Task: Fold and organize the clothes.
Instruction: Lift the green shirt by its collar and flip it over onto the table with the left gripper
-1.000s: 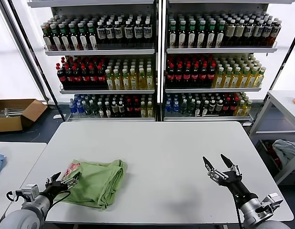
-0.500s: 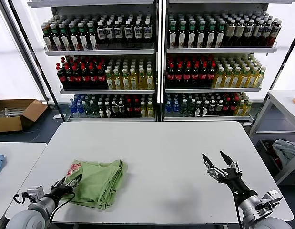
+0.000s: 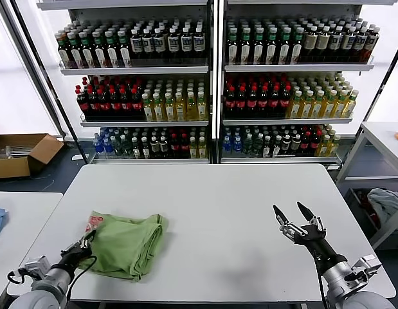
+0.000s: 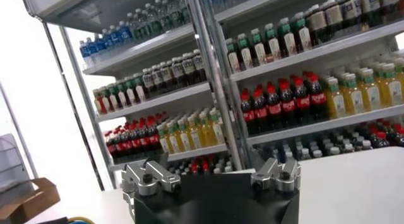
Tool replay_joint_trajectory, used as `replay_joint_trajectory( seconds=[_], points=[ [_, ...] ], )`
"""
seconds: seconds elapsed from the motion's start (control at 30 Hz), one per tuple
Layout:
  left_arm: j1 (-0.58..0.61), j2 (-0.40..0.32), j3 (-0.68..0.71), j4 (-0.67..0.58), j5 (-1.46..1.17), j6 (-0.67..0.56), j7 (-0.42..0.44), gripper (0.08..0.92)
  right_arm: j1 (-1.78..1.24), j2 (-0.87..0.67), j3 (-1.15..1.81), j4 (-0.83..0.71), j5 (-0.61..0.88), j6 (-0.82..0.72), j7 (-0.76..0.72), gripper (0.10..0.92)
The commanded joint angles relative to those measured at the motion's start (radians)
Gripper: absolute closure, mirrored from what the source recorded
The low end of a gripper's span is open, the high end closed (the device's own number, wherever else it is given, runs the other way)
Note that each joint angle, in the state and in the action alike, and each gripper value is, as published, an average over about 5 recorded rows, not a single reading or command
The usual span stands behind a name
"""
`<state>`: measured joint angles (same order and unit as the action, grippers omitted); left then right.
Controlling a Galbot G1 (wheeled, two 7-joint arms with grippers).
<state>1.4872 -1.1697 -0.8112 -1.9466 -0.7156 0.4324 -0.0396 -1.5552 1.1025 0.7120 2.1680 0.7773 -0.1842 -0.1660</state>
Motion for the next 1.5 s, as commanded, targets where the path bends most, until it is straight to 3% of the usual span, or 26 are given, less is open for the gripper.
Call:
replay_joint_trajectory(
  seconds=[0.03, 0.27, 0.43, 0.53, 0.7, 0.93, 1.07, 1.2, 1.5],
  points=[
    [0.023, -0.043, -0.215, -0.105, -0.090, -0.040, -0.067, 0.890, 0.009, 0.002, -0.007, 0.000, 0.005, 0.001, 0.000, 0.203],
    [0.049, 0.142, -0.434, -0.061, -0.202, -0.008, -0.095, 0.890, 0.002, 0.003, 0.003, 0.010, 0.022, 0.005, -0.004, 0.203],
    [0.057, 0.225, -0.456, -0.127, -0.214, 0.028, -0.143, 0.890, -0.010, 0.010, 0.008, 0.014, 0.025, 0.012, -0.012, 0.203],
    [0.054, 0.179, -0.371, -0.253, -0.184, 0.046, -0.214, 0.890, -0.019, 0.020, 0.011, 0.021, 0.022, 0.016, -0.017, 0.203],
    [0.076, -0.049, -0.059, -0.433, 0.001, 0.059, -0.271, 0.890, -0.053, 0.031, 0.028, 0.042, 0.017, 0.022, -0.026, 0.203],
    [0.128, -0.217, 0.462, -0.378, 0.278, 0.011, -0.297, 0.890, -0.100, 0.030, 0.073, 0.081, 0.019, 0.025, -0.029, 0.203],
    [0.070, -0.261, 0.653, -0.300, 0.248, 0.032, -0.352, 0.890, -0.129, 0.034, 0.082, 0.114, 0.011, 0.018, -0.026, 0.203],
    [-0.022, -0.276, 0.751, -0.243, 0.135, 0.062, -0.403, 0.890, -0.146, 0.034, 0.075, 0.130, -0.040, -0.005, -0.008, 0.203],
    [-0.272, -0.261, 0.718, -0.168, -0.128, 0.087, -0.505, 0.890, -0.139, 0.029, -0.006, 0.129, -0.154, -0.066, 0.051, 0.203]
  ],
)
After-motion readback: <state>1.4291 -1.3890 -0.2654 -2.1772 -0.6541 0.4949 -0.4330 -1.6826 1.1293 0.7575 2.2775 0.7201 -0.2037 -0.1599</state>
